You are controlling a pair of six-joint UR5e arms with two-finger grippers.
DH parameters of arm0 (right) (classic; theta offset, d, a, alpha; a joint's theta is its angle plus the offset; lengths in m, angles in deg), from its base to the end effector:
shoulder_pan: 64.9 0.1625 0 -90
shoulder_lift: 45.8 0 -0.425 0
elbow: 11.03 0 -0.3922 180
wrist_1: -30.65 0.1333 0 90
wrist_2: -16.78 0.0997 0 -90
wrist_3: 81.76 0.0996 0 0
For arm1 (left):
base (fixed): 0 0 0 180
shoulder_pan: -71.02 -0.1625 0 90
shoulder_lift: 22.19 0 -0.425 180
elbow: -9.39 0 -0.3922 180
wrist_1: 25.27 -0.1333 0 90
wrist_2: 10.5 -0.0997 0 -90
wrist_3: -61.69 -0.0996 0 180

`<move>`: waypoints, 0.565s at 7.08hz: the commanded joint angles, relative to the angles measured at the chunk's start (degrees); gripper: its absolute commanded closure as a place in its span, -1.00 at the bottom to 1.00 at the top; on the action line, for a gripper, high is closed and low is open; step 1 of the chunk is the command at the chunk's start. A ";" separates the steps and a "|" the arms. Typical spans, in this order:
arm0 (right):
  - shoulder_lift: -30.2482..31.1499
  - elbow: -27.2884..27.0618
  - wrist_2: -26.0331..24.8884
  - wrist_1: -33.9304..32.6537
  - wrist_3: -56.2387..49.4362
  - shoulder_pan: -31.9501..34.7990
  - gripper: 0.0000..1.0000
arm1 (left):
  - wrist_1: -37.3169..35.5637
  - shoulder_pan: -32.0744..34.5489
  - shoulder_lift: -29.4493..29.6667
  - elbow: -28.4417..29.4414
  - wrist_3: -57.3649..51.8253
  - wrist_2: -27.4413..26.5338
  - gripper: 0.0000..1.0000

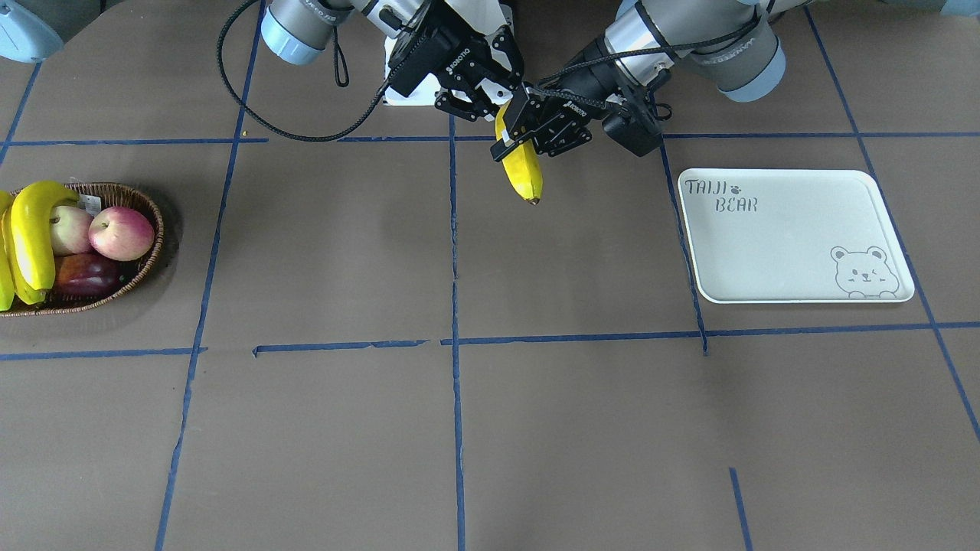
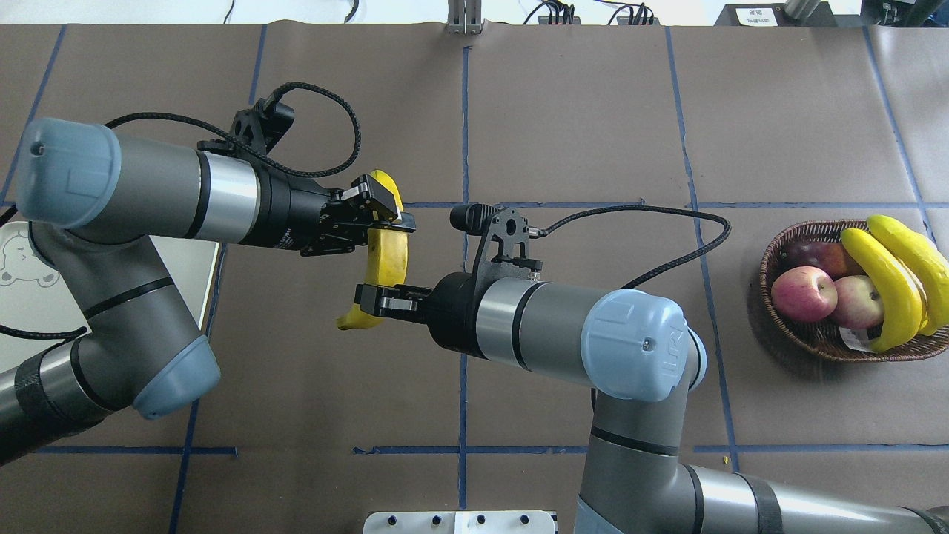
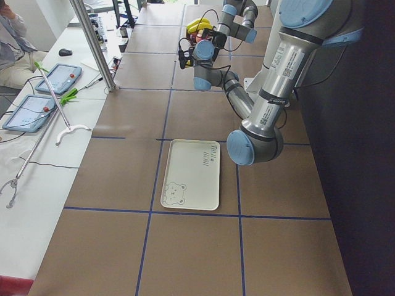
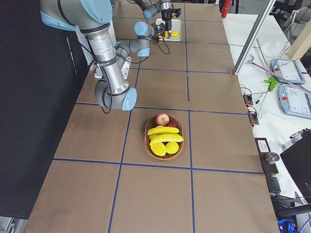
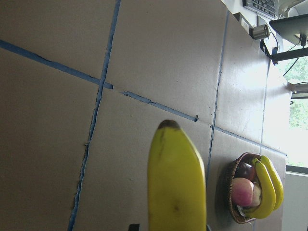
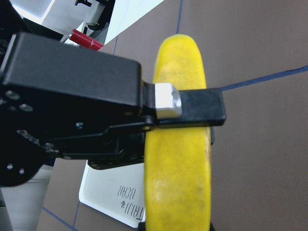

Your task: Transfer all bananas from basket to plate

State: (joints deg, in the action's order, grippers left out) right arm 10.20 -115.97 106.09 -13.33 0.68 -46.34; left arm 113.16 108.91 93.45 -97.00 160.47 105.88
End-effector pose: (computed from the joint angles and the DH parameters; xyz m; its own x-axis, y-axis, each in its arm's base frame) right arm -0.5126 -0.3140 0.1112 -0.0379 -0.1515 0.9877 -0.3376 0.9323 0.1300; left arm 0.3901 -0.4164 0.1827 -0.0367 -0.1447 -0.9888 0.1962 0.9692 -0.1491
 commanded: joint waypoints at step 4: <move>0.07 -0.09 0.07 0.03 5.01 0.08 -0.99 | 0.00 -0.01 -0.50 0.22 0.01 0.08 1.00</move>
State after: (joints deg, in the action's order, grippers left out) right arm 10.27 -116.03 106.10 -13.28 5.35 -46.27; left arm 113.16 108.90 93.05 -96.93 160.44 105.96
